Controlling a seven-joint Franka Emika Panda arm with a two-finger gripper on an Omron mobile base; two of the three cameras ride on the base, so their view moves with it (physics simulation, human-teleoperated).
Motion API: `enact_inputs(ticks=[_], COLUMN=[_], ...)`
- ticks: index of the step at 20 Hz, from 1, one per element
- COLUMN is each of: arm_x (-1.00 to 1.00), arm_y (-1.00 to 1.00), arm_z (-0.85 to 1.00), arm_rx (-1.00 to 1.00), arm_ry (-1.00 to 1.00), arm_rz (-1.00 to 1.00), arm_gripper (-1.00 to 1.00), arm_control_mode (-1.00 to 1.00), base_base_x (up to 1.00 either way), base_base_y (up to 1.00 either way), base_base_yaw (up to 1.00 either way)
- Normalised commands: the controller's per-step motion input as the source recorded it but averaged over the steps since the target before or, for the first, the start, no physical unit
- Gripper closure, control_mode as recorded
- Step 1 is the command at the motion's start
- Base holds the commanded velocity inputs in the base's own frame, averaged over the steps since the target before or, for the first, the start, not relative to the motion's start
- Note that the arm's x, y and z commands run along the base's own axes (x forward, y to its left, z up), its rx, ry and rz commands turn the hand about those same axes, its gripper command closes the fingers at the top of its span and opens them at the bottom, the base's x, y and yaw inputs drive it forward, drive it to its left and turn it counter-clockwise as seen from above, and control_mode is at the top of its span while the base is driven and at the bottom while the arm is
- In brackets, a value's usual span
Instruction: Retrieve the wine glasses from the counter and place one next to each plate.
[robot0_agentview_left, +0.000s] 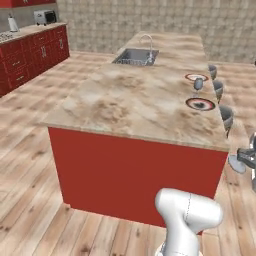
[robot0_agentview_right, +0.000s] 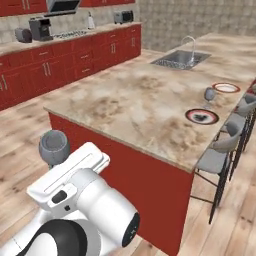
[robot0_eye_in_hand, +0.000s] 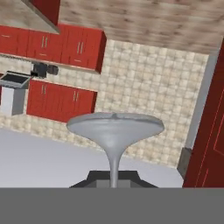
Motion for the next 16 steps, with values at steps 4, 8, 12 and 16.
enact_inputs(ticks=[4,8,12,16], arm_x=[0.0,0.0,0.0,0.0], arm_y=[0.0,0.0,0.0,0.0], arm_z=[0.0,0.0,0.0,0.0], arm_rx=[0.0,0.0,0.0,0.0], arm_ry=[0.0,0.0,0.0,0.0], arm_rz=[0.0,0.0,0.0,0.0], arm_gripper=[1.0,1.0,1.0,1.0], arm_control_mode=[1.0,1.0,1.0,1.0], base_base_x=[-0.78,-0.68,-0.65,-0.71], base_base_y=[-1.0,-1.0,-0.99,-0.87], base_base_yaw=[0.58,0.61,0.67,0.74])
